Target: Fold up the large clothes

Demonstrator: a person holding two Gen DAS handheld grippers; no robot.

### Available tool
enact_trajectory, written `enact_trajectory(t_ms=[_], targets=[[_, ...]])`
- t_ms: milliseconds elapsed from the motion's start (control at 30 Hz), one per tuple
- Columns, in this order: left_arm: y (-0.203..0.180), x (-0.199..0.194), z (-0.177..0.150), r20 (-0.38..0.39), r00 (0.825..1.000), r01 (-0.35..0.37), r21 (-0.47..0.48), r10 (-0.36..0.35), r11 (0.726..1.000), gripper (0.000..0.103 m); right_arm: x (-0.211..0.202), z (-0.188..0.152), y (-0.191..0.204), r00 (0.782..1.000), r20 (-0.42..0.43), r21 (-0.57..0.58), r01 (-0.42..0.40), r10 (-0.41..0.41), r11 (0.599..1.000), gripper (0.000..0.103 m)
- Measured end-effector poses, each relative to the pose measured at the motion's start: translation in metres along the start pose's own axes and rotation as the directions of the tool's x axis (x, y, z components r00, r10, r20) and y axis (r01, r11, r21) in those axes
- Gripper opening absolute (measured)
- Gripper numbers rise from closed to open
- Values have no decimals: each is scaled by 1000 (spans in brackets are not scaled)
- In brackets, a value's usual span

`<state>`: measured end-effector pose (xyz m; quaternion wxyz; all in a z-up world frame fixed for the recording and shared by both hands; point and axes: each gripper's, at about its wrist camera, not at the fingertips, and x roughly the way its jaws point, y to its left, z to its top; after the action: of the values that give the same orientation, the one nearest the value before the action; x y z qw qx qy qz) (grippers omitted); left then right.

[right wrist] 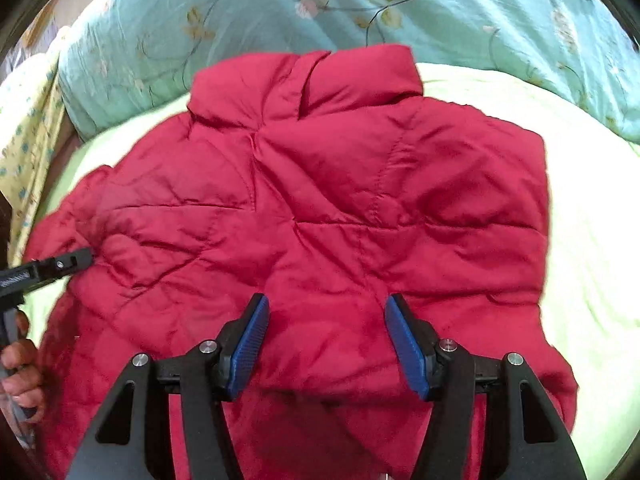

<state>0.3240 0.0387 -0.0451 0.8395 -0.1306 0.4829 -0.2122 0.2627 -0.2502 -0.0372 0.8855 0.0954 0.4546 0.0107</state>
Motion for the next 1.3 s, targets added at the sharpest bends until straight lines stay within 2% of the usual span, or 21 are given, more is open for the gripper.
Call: enact_trajectory(t_ms=[100, 267, 433, 500, 533, 567, 767, 867, 933, 1033, 1167, 1300], targets=[[10, -14, -7, 17, 1000, -1, -31, 2, 1000, 20, -25, -11, -2, 999, 29, 26, -35, 34, 999, 62], [39, -33, -15, 59, 998, 15, -136, -7, 991, 29, -49, -21, 4, 995, 53, 44, -88, 85, 995, 65], [70, -50, -21, 88, 996, 6, -226, 14, 974, 29, -66, -35, 18, 991, 52, 30, -126, 125, 992, 66], [86, -59, -23, 109, 994, 7, -275, 24, 961, 37, -70, -40, 23, 989, 50, 22, -139, 138, 990, 67], [93, -63, -23, 122, 992, 7, -296, 31, 955, 49, -71, -43, 25, 988, 47, 18, -146, 145, 989, 67], [105, -70, -25, 146, 988, 3, -328, 47, 945, 57, -71, -45, 27, 988, 43, 18, -151, 150, 988, 67], [155, -90, -33, 198, 976, 4, -448, 94, 894, 58, -77, -59, 36, 985, 21, 9, -171, 171, 985, 67], [184, -99, -36, 216, 964, -24, -505, 153, 863, 58, -82, -63, 39, 984, 24, 6, -174, 174, 985, 67], [207, -101, -35, 211, 954, -64, -553, 215, 831, 58, -85, -64, 41, 984, 25, 0, -176, 176, 984, 67], [239, -100, -31, 201, 942, -94, -610, 268, 787, 58, -87, -66, 42, 985, 22, -5, -172, 172, 985, 67], [277, -108, -24, 261, 923, -43, -661, 283, 749, 58, -88, -70, 42, 986, 17, -3, -168, 168, 986, 67], [291, -112, -12, 280, 900, -54, -689, 334, 723, 58, -86, -74, 42, 985, 3, -7, -170, 170, 985, 67]])
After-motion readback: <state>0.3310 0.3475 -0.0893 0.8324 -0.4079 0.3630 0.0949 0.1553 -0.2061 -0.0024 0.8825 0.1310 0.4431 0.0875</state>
